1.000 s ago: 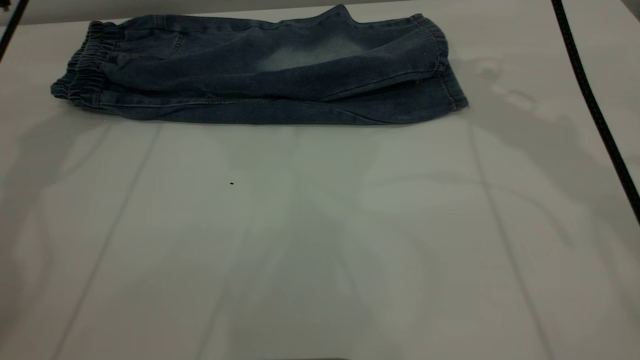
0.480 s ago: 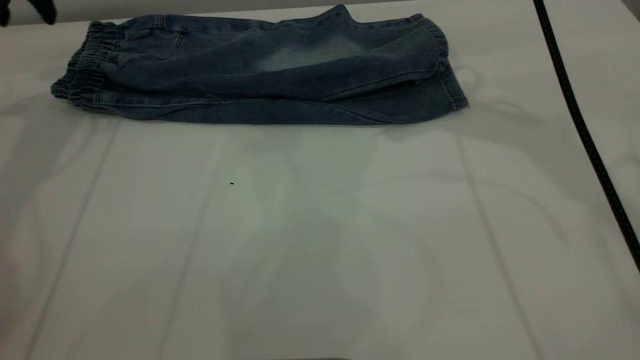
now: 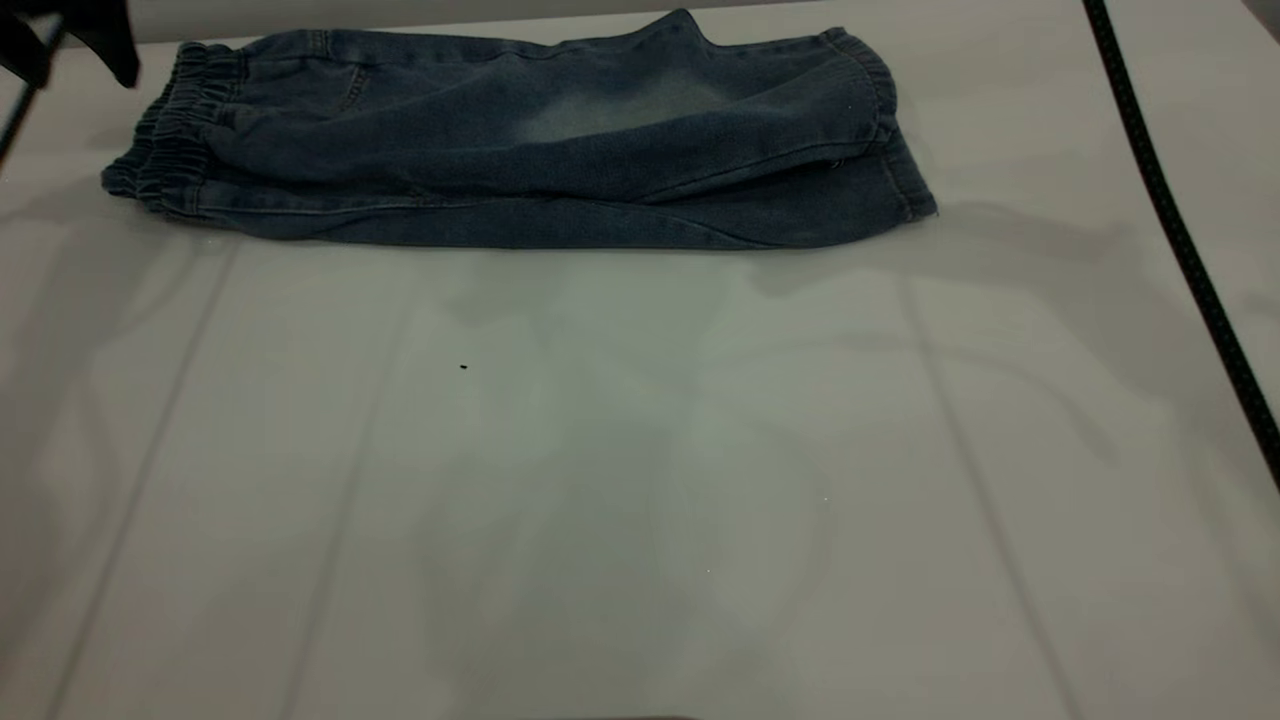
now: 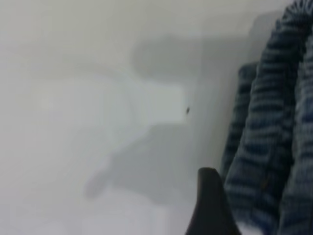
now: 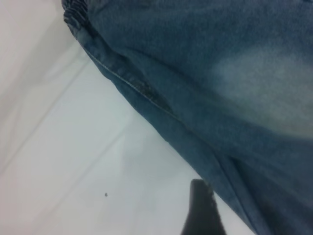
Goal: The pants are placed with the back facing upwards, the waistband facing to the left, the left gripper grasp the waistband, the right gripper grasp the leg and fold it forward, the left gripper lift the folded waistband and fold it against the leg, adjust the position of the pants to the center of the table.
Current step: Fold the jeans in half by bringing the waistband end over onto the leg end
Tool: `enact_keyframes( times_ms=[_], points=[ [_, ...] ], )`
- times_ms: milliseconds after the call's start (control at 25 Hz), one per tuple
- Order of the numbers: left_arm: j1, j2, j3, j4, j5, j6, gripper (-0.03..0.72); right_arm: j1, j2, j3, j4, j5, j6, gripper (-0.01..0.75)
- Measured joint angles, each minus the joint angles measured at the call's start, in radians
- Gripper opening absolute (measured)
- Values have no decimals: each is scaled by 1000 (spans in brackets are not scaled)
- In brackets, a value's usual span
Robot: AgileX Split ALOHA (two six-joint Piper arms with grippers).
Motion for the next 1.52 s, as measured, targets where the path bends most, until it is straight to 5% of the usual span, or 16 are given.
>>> enact_keyframes(
  times_ms=[840, 1000, 1200, 1520],
  points=[
    [-2, 170, -20, -130, -175, 0, 439, 30, 0, 0, 28, -25, -33, 426],
    [-3, 181, -22, -143, -188, -18, 345, 30, 4, 0, 187, -102, -113, 426],
    [-12, 183, -24, -154, -201, -24, 91, 30, 67, 0, 494, -136, -322, 423],
    [-12, 164, -27, -155, -185, 14, 68, 57, 210, -31, 708, -161, -580, 422]
  ],
)
